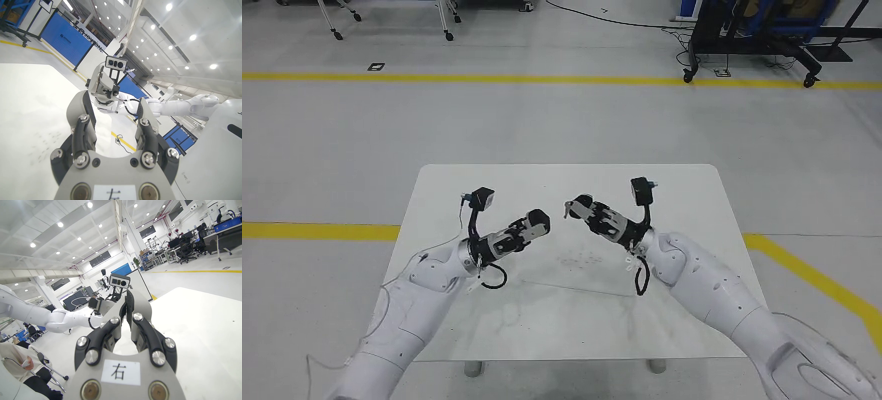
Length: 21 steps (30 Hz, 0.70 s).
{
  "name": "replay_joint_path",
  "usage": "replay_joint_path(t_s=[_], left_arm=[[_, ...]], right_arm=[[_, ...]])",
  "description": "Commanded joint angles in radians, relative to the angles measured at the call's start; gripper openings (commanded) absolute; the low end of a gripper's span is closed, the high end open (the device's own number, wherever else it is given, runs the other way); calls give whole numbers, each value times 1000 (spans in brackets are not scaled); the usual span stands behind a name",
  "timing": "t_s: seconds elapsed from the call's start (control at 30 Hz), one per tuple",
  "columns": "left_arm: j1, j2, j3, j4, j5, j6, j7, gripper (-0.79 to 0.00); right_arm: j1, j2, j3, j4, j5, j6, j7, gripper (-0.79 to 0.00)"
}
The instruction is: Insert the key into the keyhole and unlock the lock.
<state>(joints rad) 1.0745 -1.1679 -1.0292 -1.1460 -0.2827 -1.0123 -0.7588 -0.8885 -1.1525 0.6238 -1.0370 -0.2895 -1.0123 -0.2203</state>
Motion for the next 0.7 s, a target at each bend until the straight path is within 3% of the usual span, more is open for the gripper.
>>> replay_joint_path(t_s=[0.0,0.2,0.43,0.67], left_arm=[[-2,-6,2,4,54,0,36,-200],[-5,-21,1,9,216,0,159,-179],[-19,-37,32,16,322,9,231,-222],[-42,-53,64,35,375,32,289,-465]], right_arm=[[8,2,-12,0,39,0,30,-785],[27,-2,-39,17,121,0,93,-785],[39,-15,-44,53,127,0,97,-785],[44,-27,-50,66,114,0,99,-785]])
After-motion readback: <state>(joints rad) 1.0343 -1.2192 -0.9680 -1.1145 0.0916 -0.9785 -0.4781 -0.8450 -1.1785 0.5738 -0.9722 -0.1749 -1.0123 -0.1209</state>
